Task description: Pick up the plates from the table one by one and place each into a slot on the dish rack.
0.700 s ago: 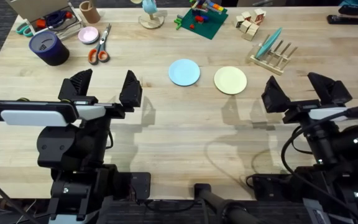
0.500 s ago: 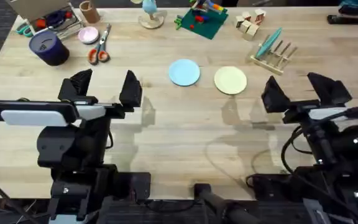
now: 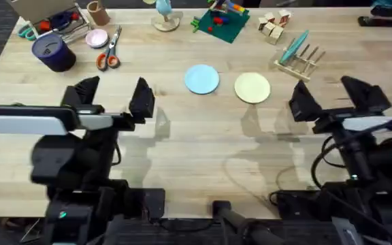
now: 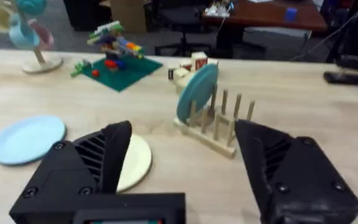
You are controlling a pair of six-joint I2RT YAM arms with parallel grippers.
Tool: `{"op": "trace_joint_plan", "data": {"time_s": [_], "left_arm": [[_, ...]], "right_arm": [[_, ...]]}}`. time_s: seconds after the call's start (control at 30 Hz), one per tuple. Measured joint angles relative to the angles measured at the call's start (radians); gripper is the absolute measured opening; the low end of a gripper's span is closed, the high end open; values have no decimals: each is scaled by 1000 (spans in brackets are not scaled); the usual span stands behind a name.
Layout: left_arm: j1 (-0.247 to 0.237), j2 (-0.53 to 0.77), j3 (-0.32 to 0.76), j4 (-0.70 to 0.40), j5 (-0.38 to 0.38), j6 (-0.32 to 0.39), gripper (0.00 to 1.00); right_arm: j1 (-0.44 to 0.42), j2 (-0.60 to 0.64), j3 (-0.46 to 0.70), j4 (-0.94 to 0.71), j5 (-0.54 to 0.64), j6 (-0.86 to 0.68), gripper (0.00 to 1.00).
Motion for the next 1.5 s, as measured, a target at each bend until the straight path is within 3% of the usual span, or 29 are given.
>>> {"op": "trace_joint_plan", "data": {"time_s": [0.17,0.3,0.63,0.97,1.23,1.5], "left_arm": [[0,69,139,-55,-4,0,991],[0,198,273,-104,-12,0,991],[0,669,676,-399,-8,0,991],[0,1065,990,-615,21,0,991],[0,1274,1103,-627,89,0,993],[0,1311,1105,-581,125,0,994]], "right_arm": [[0,48,115,-20,0,0,996],[0,147,268,-158,-1,0,995],[0,550,676,-557,-7,0,995],[0,937,939,-752,-7,0,995],[0,1115,1023,-775,-7,0,995],[0,1136,1024,-776,-7,0,995]]}}
